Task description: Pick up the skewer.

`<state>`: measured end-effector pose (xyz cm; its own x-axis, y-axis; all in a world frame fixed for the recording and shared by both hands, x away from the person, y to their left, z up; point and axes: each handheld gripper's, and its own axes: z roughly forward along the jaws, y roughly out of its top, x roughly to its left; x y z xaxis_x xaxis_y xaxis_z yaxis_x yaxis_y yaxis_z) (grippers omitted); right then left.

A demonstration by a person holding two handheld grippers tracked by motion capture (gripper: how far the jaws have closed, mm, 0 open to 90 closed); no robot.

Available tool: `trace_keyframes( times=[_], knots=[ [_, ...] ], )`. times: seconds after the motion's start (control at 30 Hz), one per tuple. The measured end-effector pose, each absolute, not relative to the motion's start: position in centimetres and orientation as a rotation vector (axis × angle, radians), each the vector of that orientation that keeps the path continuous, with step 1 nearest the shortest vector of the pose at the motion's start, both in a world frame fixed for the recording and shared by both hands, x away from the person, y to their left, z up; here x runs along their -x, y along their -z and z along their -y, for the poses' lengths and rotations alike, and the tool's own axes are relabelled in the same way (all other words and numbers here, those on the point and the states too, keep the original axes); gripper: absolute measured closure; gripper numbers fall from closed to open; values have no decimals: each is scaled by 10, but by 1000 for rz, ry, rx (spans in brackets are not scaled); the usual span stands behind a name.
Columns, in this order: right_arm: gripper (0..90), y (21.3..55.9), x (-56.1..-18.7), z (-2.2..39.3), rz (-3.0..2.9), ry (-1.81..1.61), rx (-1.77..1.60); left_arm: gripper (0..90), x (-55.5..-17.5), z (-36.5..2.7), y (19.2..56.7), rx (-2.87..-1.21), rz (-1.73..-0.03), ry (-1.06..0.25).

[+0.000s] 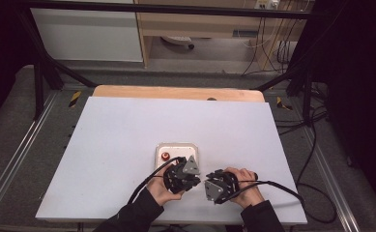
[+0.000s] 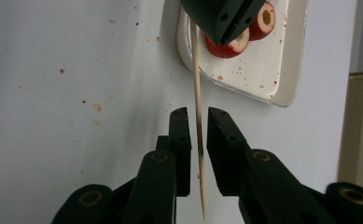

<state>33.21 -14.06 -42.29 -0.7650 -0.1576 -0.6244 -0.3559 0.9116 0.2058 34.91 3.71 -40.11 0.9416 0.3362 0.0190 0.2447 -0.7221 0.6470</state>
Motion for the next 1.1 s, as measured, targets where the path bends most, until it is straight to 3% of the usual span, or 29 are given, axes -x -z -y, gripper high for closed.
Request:
trace_keyframes(
  times=[0.2,0.53,0.6,0.73,1.1],
  knots=[
    [876,424,-333,140,-2438,-374,402,883,-350,-37,402,-2418,-410,-176],
    [888,423,-329,141,-2421,-339,438,875,-354,-37,402,-2420,-428,-151],
    [888,423,-329,141,-2413,-322,445,817,-357,-38,400,-2455,-446,-127],
    [887,423,-329,141,-2400,-294,458,803,-359,-39,400,-2507,-470,-100],
    [887,421,-327,130,-2358,-199,532,874,-360,-26,406,-2632,-478,-110]
  ],
)
